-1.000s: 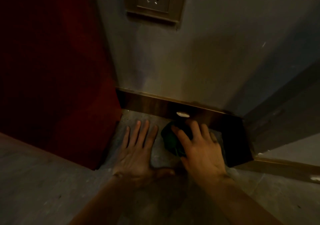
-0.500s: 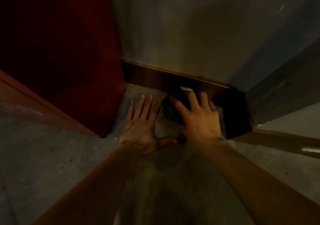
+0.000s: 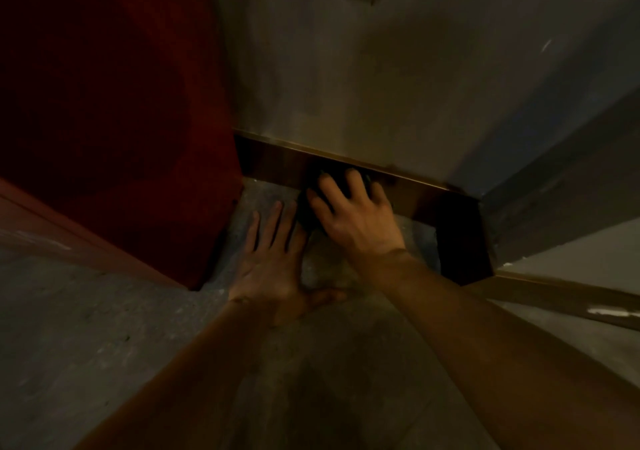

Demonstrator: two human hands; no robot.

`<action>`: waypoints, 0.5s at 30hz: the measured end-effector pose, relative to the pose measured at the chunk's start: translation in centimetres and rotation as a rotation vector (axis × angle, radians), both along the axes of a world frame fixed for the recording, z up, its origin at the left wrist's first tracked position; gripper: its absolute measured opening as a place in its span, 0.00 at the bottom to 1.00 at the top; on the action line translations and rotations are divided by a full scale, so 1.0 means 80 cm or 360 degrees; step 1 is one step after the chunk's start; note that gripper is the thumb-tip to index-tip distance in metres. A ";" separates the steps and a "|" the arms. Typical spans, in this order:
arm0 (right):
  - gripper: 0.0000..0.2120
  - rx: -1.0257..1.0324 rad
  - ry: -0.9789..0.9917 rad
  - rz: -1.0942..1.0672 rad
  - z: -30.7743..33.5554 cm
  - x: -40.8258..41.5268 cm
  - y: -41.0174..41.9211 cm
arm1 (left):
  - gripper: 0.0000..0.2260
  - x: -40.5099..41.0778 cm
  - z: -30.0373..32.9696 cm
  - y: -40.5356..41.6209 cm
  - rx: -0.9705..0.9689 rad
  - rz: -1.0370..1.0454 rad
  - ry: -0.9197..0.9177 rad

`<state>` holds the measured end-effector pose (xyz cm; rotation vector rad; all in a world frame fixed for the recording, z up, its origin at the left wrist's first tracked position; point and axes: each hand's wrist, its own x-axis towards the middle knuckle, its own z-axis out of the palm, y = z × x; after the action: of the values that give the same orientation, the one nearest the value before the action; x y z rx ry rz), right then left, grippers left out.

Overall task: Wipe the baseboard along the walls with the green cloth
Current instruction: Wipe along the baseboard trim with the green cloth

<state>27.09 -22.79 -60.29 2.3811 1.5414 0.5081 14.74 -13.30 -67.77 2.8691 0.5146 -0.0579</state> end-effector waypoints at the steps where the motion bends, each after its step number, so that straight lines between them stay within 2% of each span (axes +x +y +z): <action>1: 0.16 -0.0024 -0.0028 0.0024 0.001 0.003 0.005 | 0.60 0.000 -0.001 0.000 -0.0018 0.0001 -0.0013; 7: 0.30 -0.0042 -0.0157 0.0091 -0.002 0.017 0.003 | 0.59 -0.001 -0.005 0.003 -0.0056 -0.0008 -0.0076; 13: 0.15 -0.0009 -0.0184 0.0149 -0.007 0.035 -0.016 | 0.58 -0.001 -0.007 0.004 -0.0082 -0.0014 -0.0090; 15: 0.14 -0.0001 -0.0159 0.0129 -0.009 0.039 -0.024 | 0.57 -0.001 -0.006 0.004 -0.0090 -0.0023 -0.0079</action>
<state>30.22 -24.69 -61.00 2.2635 1.5989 0.6336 14.63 -12.98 -68.29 2.8114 0.4754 -0.0036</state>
